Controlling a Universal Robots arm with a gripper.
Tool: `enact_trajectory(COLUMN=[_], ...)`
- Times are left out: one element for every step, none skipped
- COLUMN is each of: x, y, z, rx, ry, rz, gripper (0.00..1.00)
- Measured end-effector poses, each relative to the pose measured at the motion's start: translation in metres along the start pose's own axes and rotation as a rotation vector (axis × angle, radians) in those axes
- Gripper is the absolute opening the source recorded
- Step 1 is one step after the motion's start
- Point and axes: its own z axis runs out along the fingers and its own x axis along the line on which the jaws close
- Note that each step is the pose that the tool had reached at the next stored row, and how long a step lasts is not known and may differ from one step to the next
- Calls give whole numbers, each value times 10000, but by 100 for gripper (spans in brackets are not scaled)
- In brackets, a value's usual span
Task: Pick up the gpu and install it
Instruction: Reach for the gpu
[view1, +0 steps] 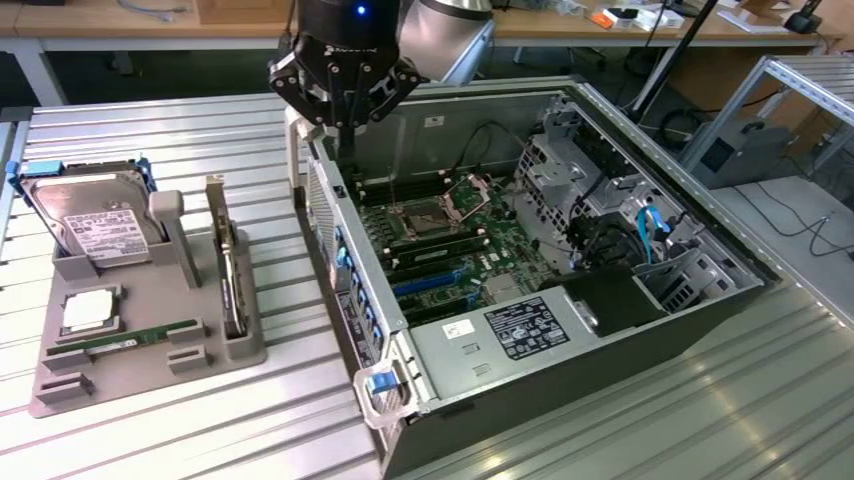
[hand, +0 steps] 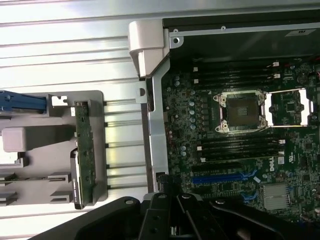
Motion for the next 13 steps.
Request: enact_trajectory(x=[11,23,38,49,59,65,74,82,87,95,101,110,120], y=[-1,-2,-3,-3,-4,-5,-5,-6,-7,-7,-7,-8,-9], z=[0,-1,-1,-1,-2,-2,-2,-2,-2,-3,-3,-3,-3], rx=[0,0,0,0,0,0,0,0,-1,0,0,-1,0], ry=[0,0,0,0,0,0,0,0,0,1,0,0,0], rz=[-1,0,0,0,0,0,0,-1,0,0,0,0,0], gripper=[11,11,11,11,11,11,11,11,11,11,11,11,11])
